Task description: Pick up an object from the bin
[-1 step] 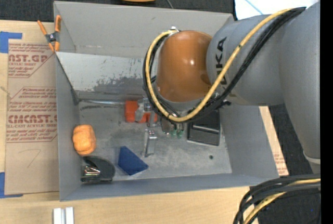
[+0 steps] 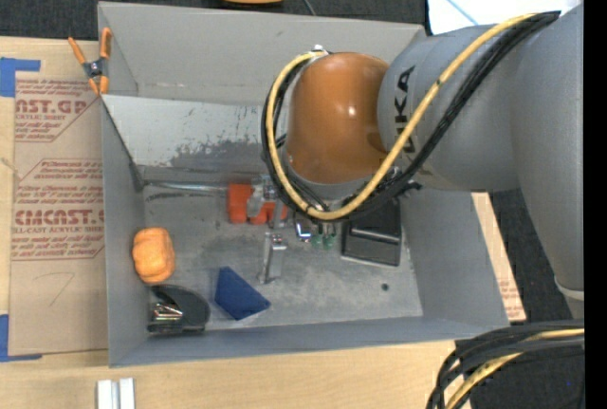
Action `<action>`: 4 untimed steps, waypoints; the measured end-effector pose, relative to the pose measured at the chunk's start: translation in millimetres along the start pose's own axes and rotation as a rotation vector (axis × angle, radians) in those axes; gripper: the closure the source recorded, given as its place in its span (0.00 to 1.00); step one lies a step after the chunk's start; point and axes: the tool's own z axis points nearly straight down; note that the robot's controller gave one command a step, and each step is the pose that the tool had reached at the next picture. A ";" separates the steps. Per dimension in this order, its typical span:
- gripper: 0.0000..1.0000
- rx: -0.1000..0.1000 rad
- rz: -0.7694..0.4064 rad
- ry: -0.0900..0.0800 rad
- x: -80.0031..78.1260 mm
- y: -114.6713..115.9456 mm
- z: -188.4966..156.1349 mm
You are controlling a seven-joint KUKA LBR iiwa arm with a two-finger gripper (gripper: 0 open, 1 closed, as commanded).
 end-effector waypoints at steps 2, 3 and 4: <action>0.00 -0.001 -0.045 -0.013 45.3 39.1 60.7; 0.00 -0.001 0.395 -0.004 7.8 53.9 73.5; 0.00 0.001 -0.090 -0.024 40.9 60.7 101.6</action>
Offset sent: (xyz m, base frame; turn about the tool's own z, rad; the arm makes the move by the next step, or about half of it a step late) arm -0.0460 0.0388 -0.0610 -0.0457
